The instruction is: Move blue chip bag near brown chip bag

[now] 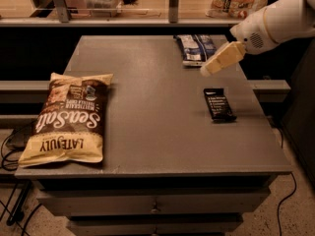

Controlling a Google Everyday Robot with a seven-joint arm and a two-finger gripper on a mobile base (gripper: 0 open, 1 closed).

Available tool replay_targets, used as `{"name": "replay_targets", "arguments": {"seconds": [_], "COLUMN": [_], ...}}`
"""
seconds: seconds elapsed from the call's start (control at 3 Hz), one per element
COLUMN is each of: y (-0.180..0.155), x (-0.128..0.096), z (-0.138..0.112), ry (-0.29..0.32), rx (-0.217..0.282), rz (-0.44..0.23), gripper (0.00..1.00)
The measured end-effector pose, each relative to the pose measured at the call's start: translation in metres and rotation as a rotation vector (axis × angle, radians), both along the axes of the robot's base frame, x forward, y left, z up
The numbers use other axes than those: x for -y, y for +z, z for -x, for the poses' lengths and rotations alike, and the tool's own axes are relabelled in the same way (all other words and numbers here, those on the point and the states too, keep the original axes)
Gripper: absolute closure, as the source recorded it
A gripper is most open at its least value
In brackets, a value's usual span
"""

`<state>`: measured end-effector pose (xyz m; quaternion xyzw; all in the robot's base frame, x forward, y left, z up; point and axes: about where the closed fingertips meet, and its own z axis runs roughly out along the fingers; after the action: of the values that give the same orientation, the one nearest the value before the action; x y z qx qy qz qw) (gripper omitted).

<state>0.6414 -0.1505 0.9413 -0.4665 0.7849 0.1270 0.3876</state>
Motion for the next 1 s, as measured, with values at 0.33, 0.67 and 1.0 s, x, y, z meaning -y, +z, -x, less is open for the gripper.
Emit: {"name": "replay_targets", "arguments": {"seconds": [0.33, 0.67, 1.0], "y": [-0.009, -0.013, -0.017], "x": [-0.016, -0.018, -0.020], "z": [-0.016, -0.018, -0.030], "ry": [0.002, -0.009, -0.040], "rx": [-0.013, -0.016, 0.010], "rz": [-0.049, -0.038, -0.080], "gripper": [0.00, 0.00, 0.00]}}
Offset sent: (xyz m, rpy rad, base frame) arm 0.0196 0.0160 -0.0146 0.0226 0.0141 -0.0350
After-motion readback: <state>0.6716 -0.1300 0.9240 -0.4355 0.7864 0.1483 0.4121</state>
